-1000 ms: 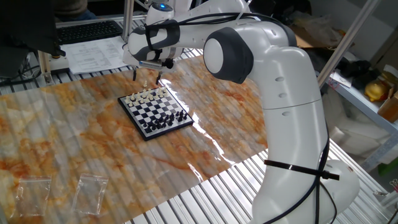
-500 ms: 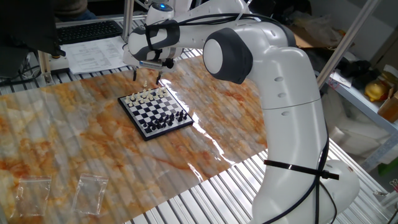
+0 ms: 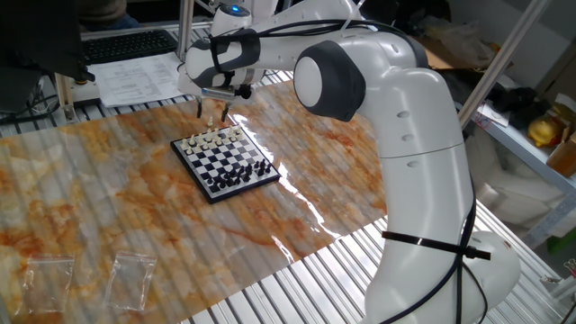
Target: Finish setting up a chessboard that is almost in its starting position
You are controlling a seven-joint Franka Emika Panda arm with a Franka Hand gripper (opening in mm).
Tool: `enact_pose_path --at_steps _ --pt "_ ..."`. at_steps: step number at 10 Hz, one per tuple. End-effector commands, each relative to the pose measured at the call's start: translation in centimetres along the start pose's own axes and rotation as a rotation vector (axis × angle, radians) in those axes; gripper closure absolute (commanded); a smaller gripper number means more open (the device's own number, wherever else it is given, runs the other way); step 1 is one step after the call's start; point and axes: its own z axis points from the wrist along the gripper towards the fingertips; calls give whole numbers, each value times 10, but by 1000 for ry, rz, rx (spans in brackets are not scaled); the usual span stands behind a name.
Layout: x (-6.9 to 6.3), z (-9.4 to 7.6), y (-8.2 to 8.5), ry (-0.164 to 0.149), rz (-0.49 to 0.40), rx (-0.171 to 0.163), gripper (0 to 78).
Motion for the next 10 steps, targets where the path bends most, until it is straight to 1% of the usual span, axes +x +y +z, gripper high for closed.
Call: enact_pose_path --at_steps 1,9,10 --pt "-2 -1 0 -4 -1 0 764" --pt "-2 -1 0 -4 -1 0 764" --pt "-4 -2 1 -16 9 17 764"
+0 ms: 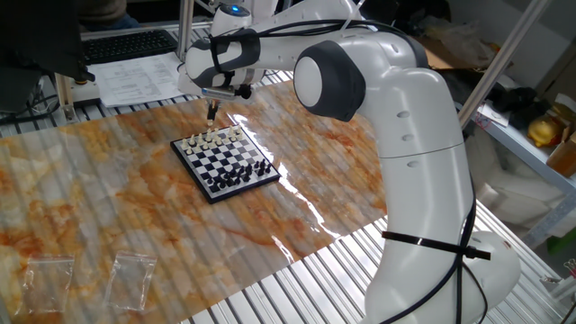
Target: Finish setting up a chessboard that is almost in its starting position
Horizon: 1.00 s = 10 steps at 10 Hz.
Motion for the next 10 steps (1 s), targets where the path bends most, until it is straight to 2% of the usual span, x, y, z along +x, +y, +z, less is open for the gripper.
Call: enact_pose_path --at_steps 1,4,7,8,10 --pt "-3 -4 1 -15 13 16 764" --pt "-3 -12 2 -10 21 18 764" --pt "-1 -25 1 17 32 15 764" --pt "2 -27 -1 23 36 5 764" --pt "5 -32 -3 28 31 8 764"
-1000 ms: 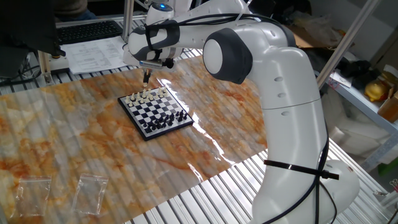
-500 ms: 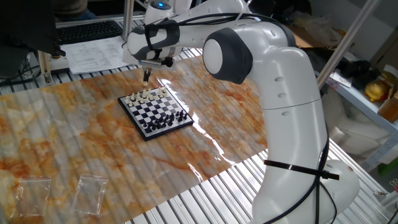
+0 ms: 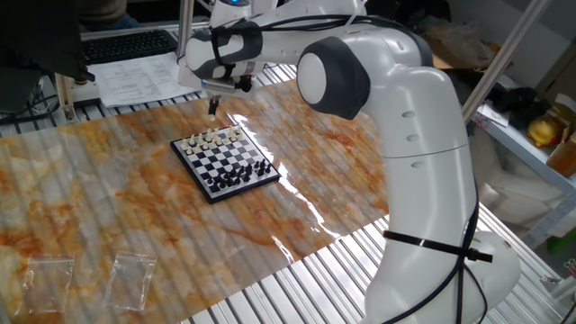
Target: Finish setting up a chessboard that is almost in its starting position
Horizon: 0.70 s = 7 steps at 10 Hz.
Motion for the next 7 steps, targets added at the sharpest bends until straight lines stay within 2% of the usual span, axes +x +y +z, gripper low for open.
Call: enact_pose_path --at_steps 1,7 --pt "6 -10 -4 13 -5 0 764" --pt "28 -12 -15 22 -11 -13 764"
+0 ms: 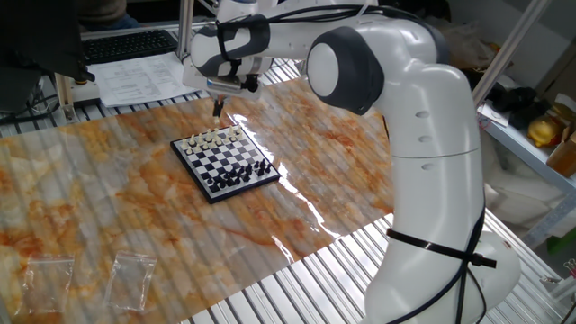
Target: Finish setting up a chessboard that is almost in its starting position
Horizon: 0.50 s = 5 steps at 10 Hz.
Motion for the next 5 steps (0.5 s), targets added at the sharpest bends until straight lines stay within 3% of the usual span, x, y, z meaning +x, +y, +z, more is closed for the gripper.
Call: enact_pose_path --at_steps 1,5 --pt "8 -2 -3 0 0 -10 764" --pt "16 0 -8 0 -11 -11 764"
